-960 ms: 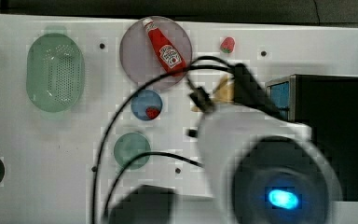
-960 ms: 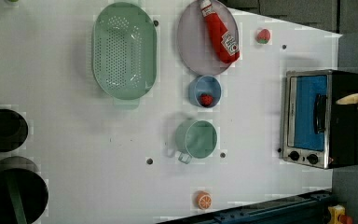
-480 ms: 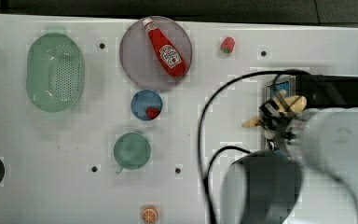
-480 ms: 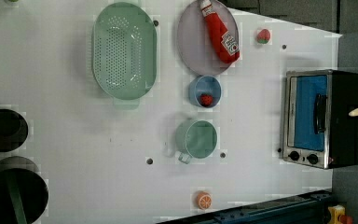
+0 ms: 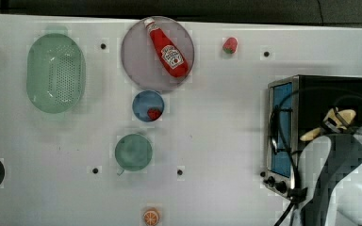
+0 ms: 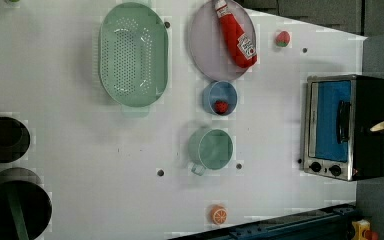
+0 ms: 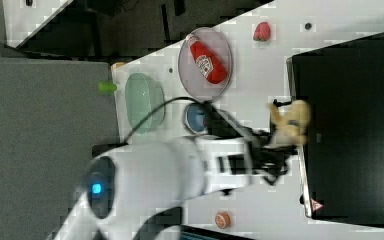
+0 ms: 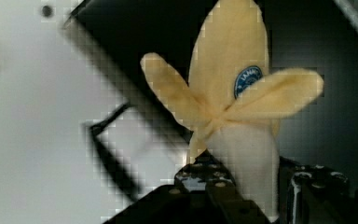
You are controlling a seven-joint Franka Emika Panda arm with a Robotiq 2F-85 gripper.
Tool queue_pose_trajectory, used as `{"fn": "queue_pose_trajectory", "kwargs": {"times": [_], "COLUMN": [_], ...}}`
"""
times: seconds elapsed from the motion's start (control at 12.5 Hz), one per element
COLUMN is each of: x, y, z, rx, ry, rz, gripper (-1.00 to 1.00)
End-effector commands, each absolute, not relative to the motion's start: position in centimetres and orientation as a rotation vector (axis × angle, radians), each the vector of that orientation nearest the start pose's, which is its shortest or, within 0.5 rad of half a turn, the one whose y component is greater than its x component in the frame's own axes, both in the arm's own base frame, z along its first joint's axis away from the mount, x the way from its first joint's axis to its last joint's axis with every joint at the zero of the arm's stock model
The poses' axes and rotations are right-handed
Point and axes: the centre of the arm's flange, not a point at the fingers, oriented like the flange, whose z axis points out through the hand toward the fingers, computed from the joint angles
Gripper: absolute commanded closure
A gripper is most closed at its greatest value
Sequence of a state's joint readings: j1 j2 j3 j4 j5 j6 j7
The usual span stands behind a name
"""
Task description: Pick banana from table and place on oven.
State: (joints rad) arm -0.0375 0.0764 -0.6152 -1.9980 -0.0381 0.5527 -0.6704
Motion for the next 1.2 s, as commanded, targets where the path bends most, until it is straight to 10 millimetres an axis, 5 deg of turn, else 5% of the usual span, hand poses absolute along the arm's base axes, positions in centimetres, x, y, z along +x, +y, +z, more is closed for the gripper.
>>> {"fn": "queue_pose_trajectory", "kwargs": {"times": [0.08, 0.32, 0.72, 0.88, 1.2], "x": [46.2, 46.0, 46.1, 46.9, 48.2], "y": [-36.5, -37.6, -37.6, -37.5, -35.9], "z": [43.0, 40.6, 40.7, 42.1, 48.4], "rx": [-3.171, -3.202, -3.207, -3.218, -3.198], "ry": [0.843, 0.812, 0.808, 0.793, 0.742], "rz": [-0.123, -0.049, -0.061, -0.098, -0.139], "gripper": [0.51, 0.46, -0.64, -0.99, -1.00]}}
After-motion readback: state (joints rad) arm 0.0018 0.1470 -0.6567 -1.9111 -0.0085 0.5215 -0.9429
